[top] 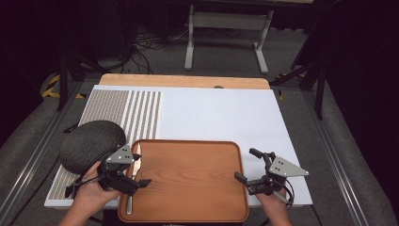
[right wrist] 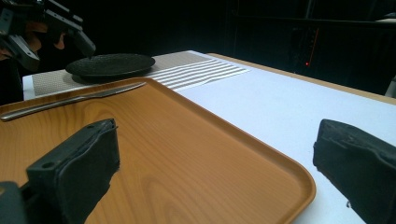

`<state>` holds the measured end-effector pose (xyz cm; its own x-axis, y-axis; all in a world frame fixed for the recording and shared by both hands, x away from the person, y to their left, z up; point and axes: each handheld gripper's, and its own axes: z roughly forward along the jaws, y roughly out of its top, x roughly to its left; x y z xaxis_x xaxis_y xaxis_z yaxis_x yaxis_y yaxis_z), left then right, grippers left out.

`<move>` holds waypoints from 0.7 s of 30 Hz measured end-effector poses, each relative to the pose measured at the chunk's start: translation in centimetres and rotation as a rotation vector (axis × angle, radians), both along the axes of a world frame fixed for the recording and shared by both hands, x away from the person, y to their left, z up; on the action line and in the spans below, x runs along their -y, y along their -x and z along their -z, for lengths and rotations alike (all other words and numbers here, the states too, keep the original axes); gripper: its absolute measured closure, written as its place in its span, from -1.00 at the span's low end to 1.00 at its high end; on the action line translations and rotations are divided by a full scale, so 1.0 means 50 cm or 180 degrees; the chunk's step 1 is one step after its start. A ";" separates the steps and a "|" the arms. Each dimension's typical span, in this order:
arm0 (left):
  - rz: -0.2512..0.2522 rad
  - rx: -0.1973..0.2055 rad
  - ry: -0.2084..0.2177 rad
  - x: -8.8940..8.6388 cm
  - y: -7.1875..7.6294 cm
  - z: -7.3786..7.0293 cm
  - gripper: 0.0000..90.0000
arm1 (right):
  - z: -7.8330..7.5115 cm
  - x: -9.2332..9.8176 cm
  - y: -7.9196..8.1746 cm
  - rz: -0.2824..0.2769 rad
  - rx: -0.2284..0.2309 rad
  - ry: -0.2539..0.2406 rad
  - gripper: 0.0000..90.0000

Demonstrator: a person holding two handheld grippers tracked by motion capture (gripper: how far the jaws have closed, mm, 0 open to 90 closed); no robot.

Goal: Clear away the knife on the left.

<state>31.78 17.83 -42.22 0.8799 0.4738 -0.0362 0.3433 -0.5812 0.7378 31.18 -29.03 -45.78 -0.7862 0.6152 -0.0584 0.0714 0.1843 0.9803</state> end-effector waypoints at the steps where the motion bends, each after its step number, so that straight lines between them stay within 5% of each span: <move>1: 0.0001 0.0062 0.0041 -0.001 0.002 -0.001 -0.87 | 0.000 0.000 0.000 -0.0001 -0.0002 0.0001 -0.97; 13: 0.0018 0.0504 0.0557 -0.048 0.021 -0.012 -0.96 | -0.002 0.001 0.000 -0.0008 0.0016 -0.0021 -0.97; 18: -0.0007 0.0716 0.1014 -0.102 0.032 0.008 -0.98 | -0.002 0.003 0.001 -0.0002 0.0017 -0.0036 -0.98; 21: -0.0048 0.0693 0.1171 -0.124 0.031 0.025 -0.95 | -0.002 0.002 0.001 -0.0002 0.0023 -0.0044 -0.97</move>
